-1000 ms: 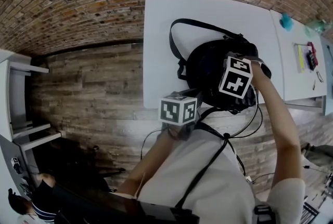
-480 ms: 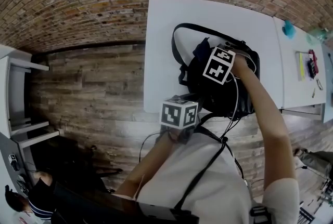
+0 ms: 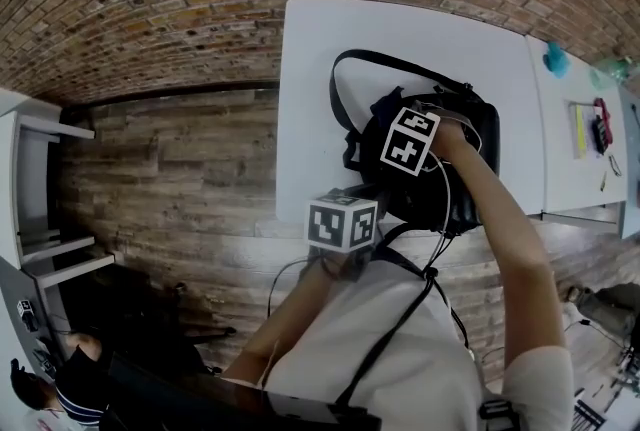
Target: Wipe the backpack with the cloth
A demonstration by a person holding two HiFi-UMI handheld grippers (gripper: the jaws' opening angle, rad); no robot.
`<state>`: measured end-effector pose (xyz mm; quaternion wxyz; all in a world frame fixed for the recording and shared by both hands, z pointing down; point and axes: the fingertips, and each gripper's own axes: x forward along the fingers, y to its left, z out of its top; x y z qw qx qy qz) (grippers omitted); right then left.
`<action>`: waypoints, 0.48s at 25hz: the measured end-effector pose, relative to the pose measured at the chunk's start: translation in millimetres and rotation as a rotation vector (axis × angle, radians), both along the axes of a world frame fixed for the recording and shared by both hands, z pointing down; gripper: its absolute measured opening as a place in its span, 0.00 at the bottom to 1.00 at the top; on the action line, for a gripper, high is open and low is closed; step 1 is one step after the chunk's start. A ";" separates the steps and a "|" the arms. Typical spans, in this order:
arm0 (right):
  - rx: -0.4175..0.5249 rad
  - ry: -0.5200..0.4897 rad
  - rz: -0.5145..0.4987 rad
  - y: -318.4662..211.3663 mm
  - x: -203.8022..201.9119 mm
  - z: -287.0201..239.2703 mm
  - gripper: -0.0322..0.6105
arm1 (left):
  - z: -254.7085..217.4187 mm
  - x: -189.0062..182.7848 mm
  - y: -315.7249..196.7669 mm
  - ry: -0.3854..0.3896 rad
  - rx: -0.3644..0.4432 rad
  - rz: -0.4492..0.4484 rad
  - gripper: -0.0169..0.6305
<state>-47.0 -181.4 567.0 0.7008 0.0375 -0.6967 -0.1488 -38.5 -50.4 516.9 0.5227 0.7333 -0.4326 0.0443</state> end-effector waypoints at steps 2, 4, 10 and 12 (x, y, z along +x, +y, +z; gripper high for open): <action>-0.010 0.008 -0.020 7.0 0.0 1.6 0.14 | 0.4 -2.2 -1.0 0.000 -0.001 -0.009 0.03; -0.026 0.011 -0.032 14.1 0.7 2.2 0.14 | -0.1 -3.6 -2.0 0.002 0.001 -0.016 0.03; -0.080 0.017 -0.059 39.0 4.7 2.5 0.14 | -0.6 -7.9 -1.8 0.002 0.003 -0.030 0.03; -0.094 0.017 -0.069 47.8 6.5 2.8 0.14 | -0.8 -8.6 -1.1 0.001 0.004 -0.031 0.03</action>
